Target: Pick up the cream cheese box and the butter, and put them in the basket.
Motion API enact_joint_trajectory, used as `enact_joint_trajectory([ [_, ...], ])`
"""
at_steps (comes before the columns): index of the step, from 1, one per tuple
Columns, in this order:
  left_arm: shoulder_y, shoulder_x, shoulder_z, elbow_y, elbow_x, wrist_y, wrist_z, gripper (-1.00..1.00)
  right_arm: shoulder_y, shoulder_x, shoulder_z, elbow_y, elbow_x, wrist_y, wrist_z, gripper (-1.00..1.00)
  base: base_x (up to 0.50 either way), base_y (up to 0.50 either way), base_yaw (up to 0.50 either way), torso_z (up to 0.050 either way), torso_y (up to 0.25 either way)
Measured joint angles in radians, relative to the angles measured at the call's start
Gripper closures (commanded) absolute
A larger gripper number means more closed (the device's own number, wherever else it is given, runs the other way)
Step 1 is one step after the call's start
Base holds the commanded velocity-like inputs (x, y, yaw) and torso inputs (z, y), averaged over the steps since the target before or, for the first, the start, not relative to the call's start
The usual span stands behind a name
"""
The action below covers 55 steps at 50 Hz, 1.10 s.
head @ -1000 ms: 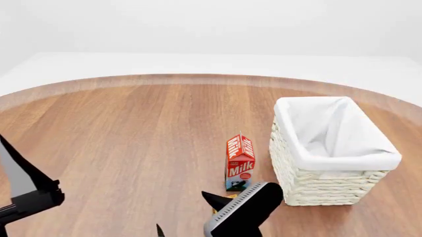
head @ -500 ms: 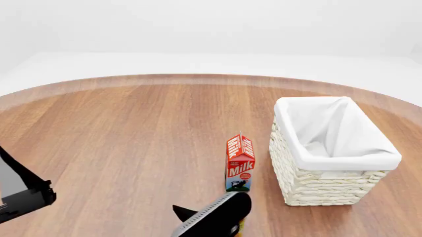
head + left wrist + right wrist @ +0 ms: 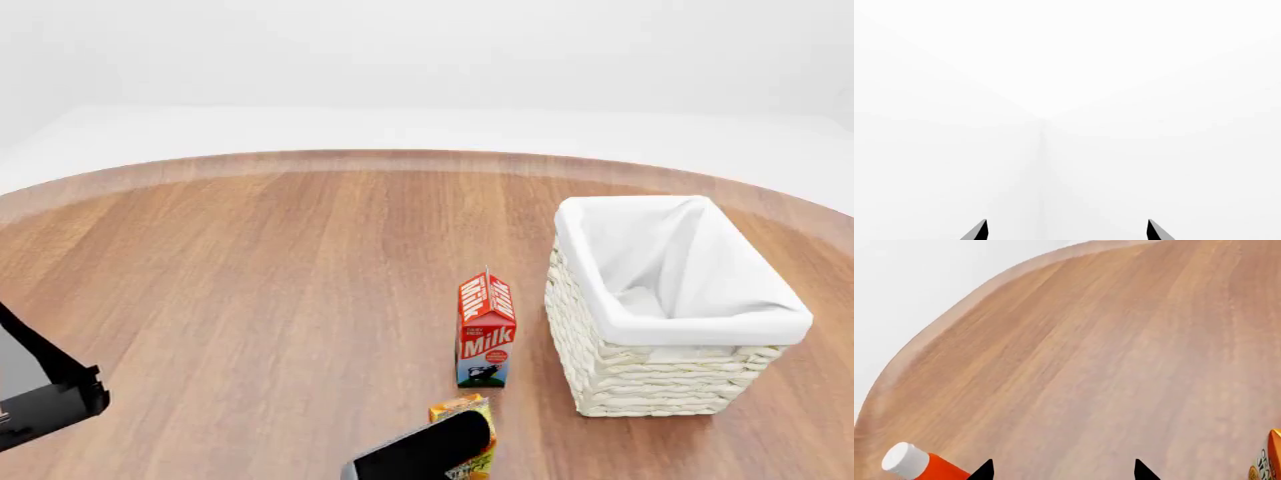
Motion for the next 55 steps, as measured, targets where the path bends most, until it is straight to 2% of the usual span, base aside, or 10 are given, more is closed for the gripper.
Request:
enact_joint_trajectory([
  [20, 0.003, 0.0, -0.002, -0.004, -0.002, 0.006, -0.002, -1.0, -0.037, -0.006, -0.008, 0.011, 0.007, -0.032, 0.078, -1.0, 0.0, 0.0, 0.0, 0.0, 0.0],
  [55, 0.006, -0.002, -0.01, -0.012, -0.017, 0.011, -0.005, -1.0, -0.079, 0.016, -0.084, 0.041, -0.029, -0.022, 0.085, -1.0, 0.0, 0.0, 0.0, 0.0, 0.0],
])
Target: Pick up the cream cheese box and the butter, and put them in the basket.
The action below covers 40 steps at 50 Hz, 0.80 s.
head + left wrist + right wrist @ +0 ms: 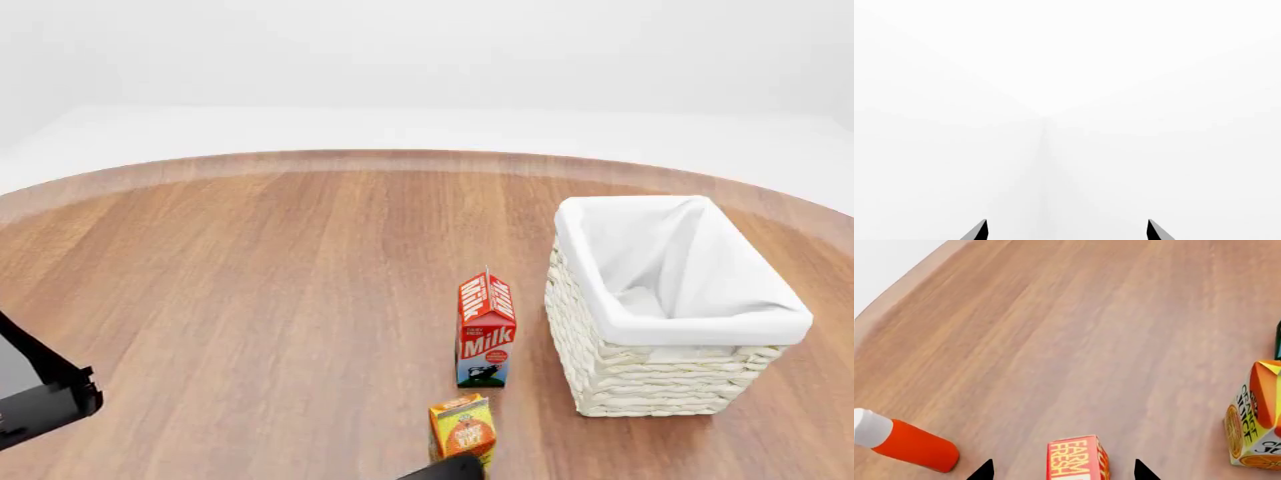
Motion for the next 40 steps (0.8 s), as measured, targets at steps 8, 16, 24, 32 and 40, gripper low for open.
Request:
enact_joint_trajectory([
  [8, 0.0, 0.0, -0.001, -0.001, -0.001, 0.0, -0.001, -1.0, -0.007, 0.003, -0.018, 0.004, -0.007, 0.003, -0.002, -1.0, 0.0, 0.0, 0.0, 0.0, 0.0],
  [16, 0.0, -0.001, -0.002, 0.002, -0.001, -0.002, -0.001, -1.0, -0.004, 0.009, -0.029, 0.004, -0.021, 0.008, 0.001, -1.0, 0.0, 0.0, 0.0, 0.0, 0.0],
  [24, 0.002, -0.001, -0.006, 0.005, -0.002, -0.002, -0.002, -1.0, 0.0, 0.015, -0.043, 0.007, -0.029, 0.017, 0.013, -1.0, 0.0, 0.0, 0.0, 0.0, 0.0],
  [32, 0.004, -0.001, -0.008, 0.004, -0.003, 0.001, -0.004, -1.0, 0.005, 0.016, -0.064, 0.007, -0.029, 0.035, 0.031, -1.0, 0.0, 0.0, 0.0, 0.0, 0.0],
  [40, 0.005, -0.001, -0.009, 0.003, -0.004, 0.005, -0.004, -1.0, 0.004, 0.02, -0.079, 0.013, -0.027, 0.043, 0.035, -1.0, 0.0, 0.0, 0.0, 0.0, 0.0],
])
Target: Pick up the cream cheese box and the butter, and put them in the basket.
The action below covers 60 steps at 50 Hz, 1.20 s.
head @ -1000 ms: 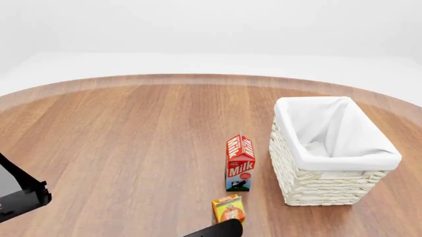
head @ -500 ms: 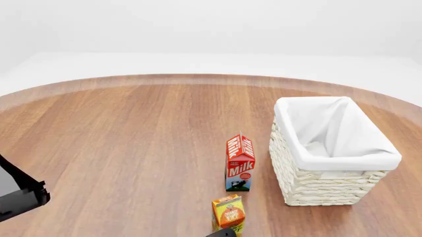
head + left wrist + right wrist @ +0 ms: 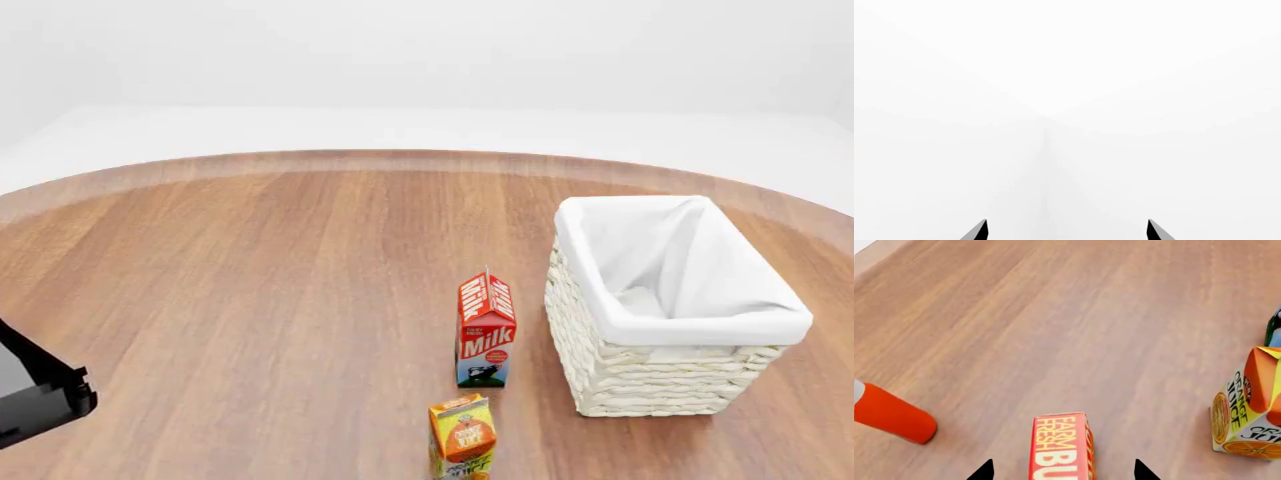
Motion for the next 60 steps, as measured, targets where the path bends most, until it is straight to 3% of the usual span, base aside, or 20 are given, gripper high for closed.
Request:
enact_joint_trajectory([
  [60, -0.006, 0.001, 0.007, -0.034, -0.01, 0.021, -0.001, -1.0, -0.051, 0.041, -0.059, 0.135, -0.086, -0.057, -0.162, -1.0, 0.0, 0.0, 0.0, 0.0, 0.0],
])
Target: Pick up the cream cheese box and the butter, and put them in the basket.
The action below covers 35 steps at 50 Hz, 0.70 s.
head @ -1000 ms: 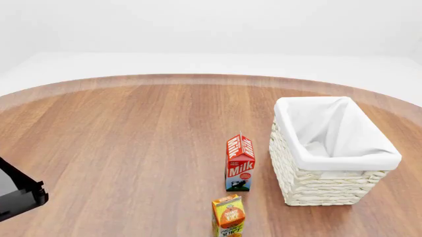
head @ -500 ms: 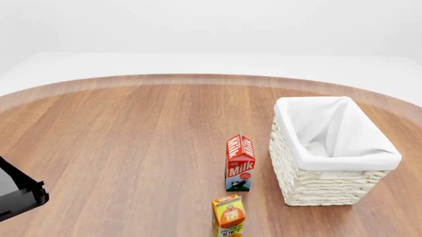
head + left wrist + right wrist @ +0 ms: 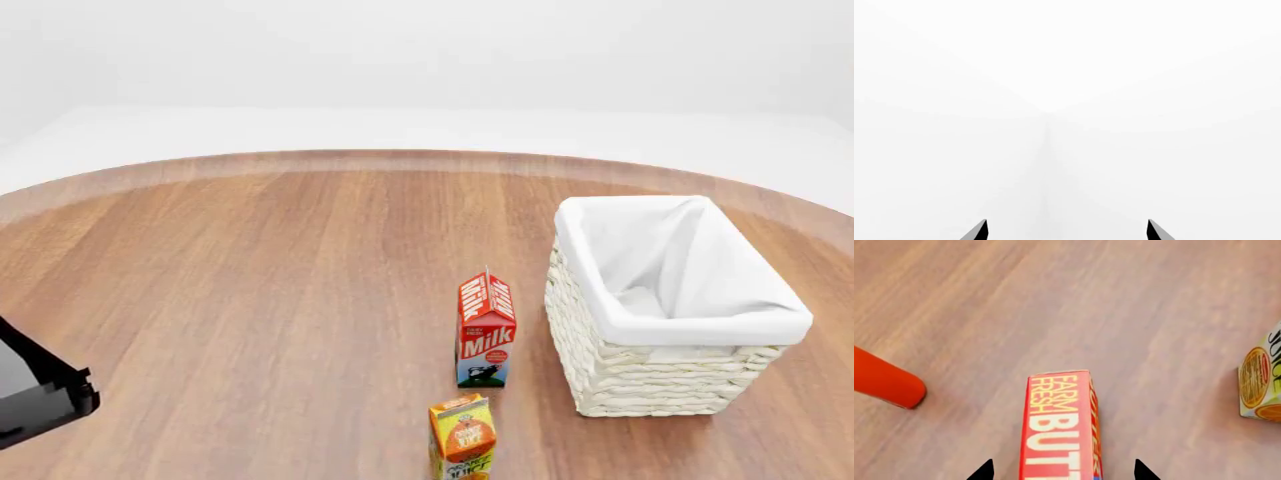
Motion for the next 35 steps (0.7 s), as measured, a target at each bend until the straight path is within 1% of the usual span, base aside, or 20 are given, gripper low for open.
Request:
enact_joint_trajectory([
  [14, -0.001, 0.0, 0.001, -0.002, -0.001, 0.0, -0.001, -1.0, -0.007, 0.008, -0.017, 0.033, -0.029, -0.013, -0.042, -1.0, 0.0, 0.0, 0.0, 0.0, 0.0],
  [35, -0.002, 0.0, 0.0, -0.005, -0.002, 0.002, -0.002, -1.0, -0.008, 0.012, -0.028, 0.039, -0.026, -0.014, -0.046, -1.0, 0.0, 0.0, 0.0, 0.0, 0.0],
])
